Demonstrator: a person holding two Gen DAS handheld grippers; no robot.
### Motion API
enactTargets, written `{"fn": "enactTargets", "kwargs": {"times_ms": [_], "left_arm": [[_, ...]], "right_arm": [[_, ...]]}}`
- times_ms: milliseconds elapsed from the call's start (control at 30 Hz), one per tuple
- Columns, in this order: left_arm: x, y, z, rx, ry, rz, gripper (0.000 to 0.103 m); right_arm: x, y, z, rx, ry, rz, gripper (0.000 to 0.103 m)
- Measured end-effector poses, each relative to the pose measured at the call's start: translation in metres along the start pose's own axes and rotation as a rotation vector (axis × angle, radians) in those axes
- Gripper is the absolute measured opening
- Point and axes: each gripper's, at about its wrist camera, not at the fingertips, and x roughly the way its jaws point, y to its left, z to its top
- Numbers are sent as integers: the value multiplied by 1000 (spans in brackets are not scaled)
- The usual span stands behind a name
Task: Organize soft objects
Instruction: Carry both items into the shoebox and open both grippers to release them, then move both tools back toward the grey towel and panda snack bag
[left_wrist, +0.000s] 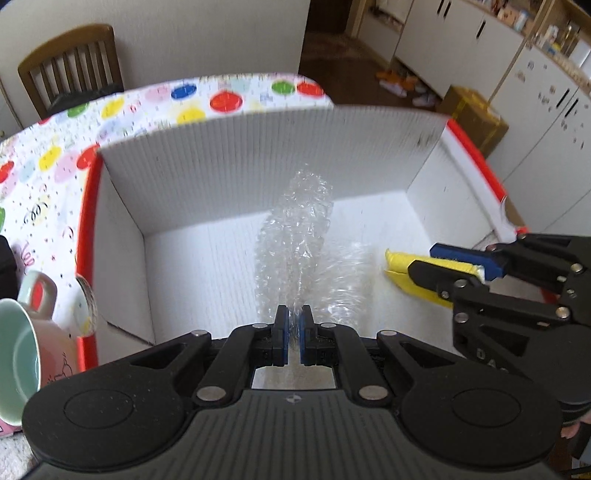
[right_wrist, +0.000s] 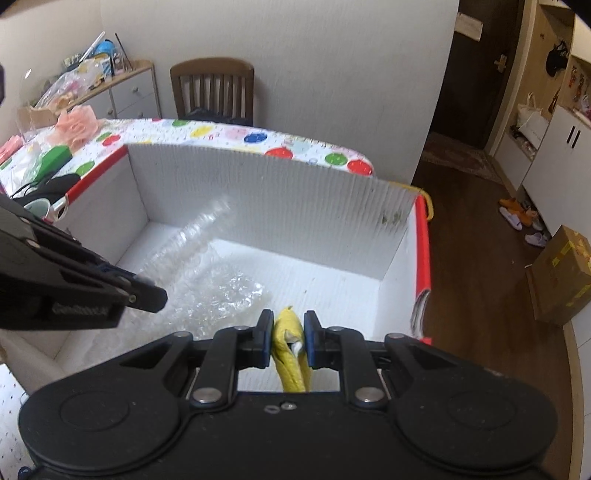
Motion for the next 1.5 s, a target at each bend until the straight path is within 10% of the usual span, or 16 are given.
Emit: {"fn": "enactTargets", "kwargs": {"times_ms": [633, 833, 1500], "left_arm": [[-4, 0, -8, 28, 37, -40, 11], [-21, -1, -11, 36, -11, -52, 67], [-151, 15, -58, 68, -308, -53, 71]], "right_arm": [[-27, -4, -8, 16, -1, 82, 39], [-48, -8, -9, 41, -38, 85, 44], [-138, 19, -8, 89, -199, 98, 73]]}}
